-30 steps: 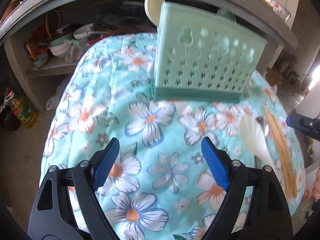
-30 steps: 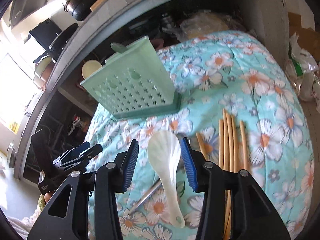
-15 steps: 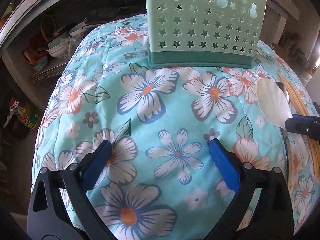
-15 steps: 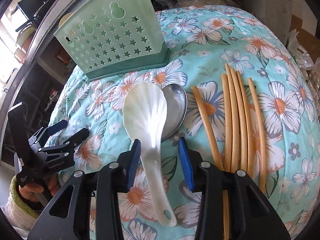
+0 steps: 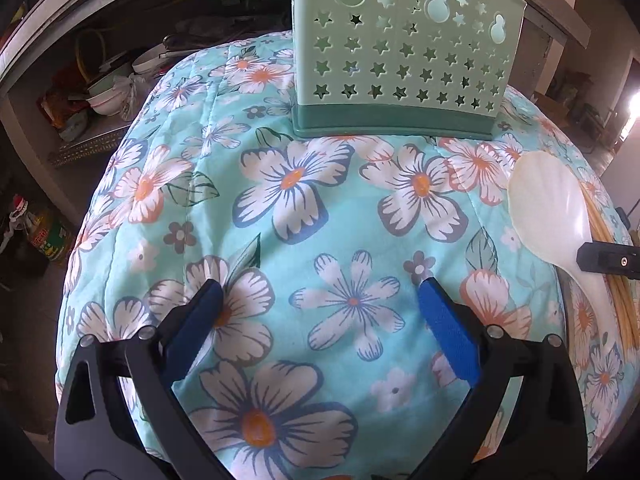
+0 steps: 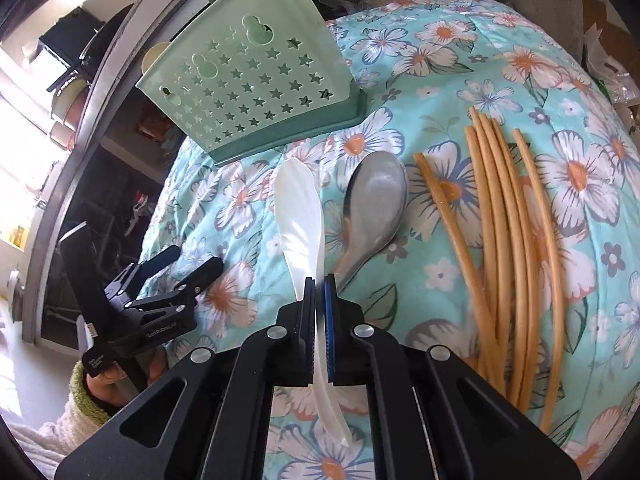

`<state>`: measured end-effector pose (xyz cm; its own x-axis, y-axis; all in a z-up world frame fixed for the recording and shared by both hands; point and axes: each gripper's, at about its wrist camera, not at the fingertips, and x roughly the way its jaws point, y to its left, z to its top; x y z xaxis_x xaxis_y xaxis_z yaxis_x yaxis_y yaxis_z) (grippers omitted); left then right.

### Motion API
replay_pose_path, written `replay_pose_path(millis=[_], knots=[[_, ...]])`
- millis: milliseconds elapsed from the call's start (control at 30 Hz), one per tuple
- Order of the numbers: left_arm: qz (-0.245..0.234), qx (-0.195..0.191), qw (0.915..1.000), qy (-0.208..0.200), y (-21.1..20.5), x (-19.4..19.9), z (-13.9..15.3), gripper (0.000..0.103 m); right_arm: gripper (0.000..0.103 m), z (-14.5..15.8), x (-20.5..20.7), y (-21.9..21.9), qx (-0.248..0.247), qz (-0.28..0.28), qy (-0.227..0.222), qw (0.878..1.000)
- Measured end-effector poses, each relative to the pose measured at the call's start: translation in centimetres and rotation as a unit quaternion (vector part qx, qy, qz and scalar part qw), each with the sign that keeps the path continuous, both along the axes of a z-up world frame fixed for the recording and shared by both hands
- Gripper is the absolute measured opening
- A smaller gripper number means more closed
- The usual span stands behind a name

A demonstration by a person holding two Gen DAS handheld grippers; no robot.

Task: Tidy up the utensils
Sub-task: 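Reach the right tool to the large metal spoon and grasp its handle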

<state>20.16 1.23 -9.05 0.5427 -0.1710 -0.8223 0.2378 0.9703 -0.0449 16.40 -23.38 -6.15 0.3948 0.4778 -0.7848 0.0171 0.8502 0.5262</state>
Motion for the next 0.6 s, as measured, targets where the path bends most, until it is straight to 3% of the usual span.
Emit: replay_pose_path(millis=[167,400,500,600], knots=[[-0.007,-0.012,0.9999,0.001,0.4,-0.1,0.1,0.095,0.005,-0.7,-0.7,2.4,0.053,0.022,0.025,0.998],[-0.001,-0.120,0.9928,0.000,3.1,0.1,0.5,0.095,0.006,-0.9,-1.0,5.7,0.052,0.070,0.043,0.995],[-0.001,-0.131,0.9913,-0.001,3.2,0.2,0.5,0.095,0.012,0.1,-0.8,4.7,0.035,0.050,0.028,0.998],[-0.002,-0.125,0.9921,-0.001,3.0,0.0,0.6,0.095,0.020,0.5,-0.4,1.6,0.038,-0.010,0.020,0.999]])
